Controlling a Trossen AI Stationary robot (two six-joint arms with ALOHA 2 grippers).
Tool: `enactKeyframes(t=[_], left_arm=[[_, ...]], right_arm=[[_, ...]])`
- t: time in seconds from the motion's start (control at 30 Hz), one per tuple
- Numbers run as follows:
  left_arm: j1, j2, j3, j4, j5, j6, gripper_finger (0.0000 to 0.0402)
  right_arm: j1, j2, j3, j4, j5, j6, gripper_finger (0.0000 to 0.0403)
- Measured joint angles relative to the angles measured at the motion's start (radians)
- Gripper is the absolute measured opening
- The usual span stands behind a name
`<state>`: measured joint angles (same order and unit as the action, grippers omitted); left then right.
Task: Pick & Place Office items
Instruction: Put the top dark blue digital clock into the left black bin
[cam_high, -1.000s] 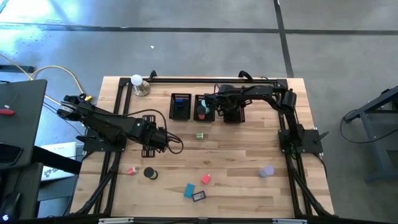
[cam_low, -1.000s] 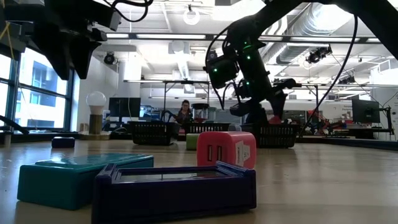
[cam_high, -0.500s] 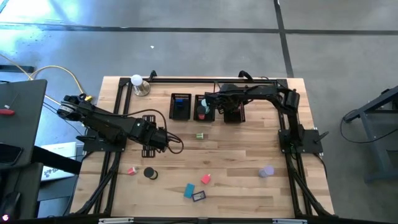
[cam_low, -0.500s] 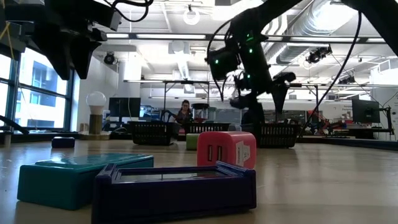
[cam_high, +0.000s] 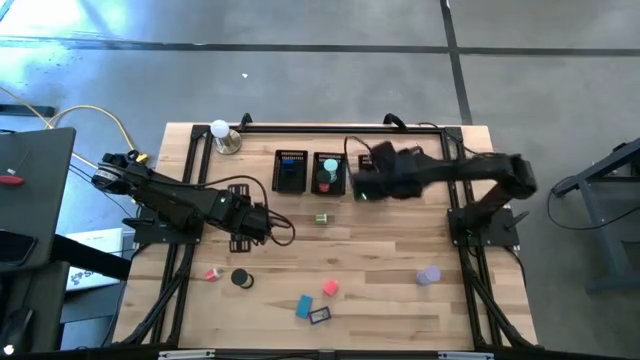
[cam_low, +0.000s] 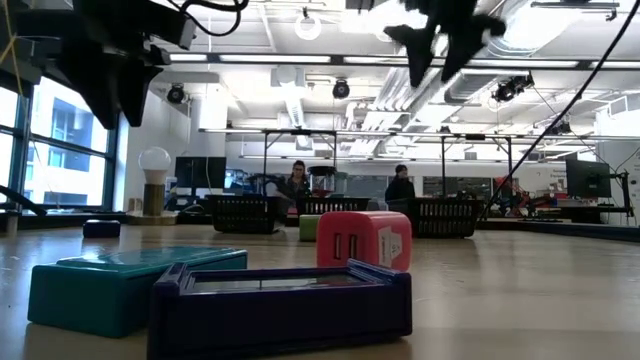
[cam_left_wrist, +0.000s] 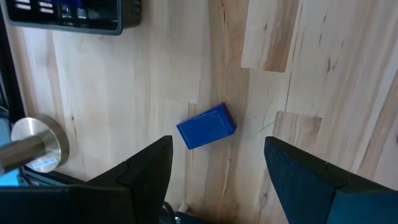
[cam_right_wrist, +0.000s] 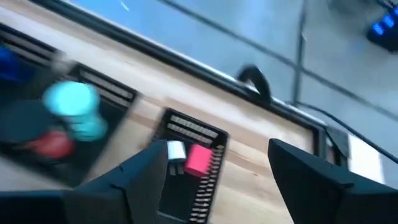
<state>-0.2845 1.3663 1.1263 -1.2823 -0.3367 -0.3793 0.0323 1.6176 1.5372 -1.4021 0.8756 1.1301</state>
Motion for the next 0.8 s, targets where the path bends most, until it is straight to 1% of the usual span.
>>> enactKeyframes(t=[0.1,0.2,0.33,0.37,0.5,0.67,0.8], left_arm=[[0.0,0.0,0.0,0.001,0.001,-0.026,0.0246],[0.0,0.0,0.0,0.002,0.007,-0.048,0.0246],[0.0,0.001,0.0,0.022,0.008,-0.079,0.0246],[0.0,0.001,0.0,0.027,0.008,-0.097,0.0246],[0.0,0.005,0.0,0.042,0.008,-0.14,0.0246],[0.0,0.005,0.0,0.04,0.008,-0.145,0.0246],[0.0,0.005,0.0,0.035,0.007,-0.085,0.0246]], right_arm=[[0.108,-0.035,0.0,-0.015,0.054,0.038,0.0267],[0.207,-0.039,0.0,-0.05,0.124,0.097,0.0266],[0.337,-0.028,-0.001,-0.169,0.203,0.263,0.0266],[0.365,-0.026,-0.004,-0.167,0.219,0.294,0.0266],[0.477,-0.031,-0.054,-0.165,0.277,0.365,0.0265],[0.6,-0.032,-0.143,-0.168,0.335,0.482,0.0265],[0.655,-0.034,-0.224,-0.161,0.368,0.578,0.0265]])
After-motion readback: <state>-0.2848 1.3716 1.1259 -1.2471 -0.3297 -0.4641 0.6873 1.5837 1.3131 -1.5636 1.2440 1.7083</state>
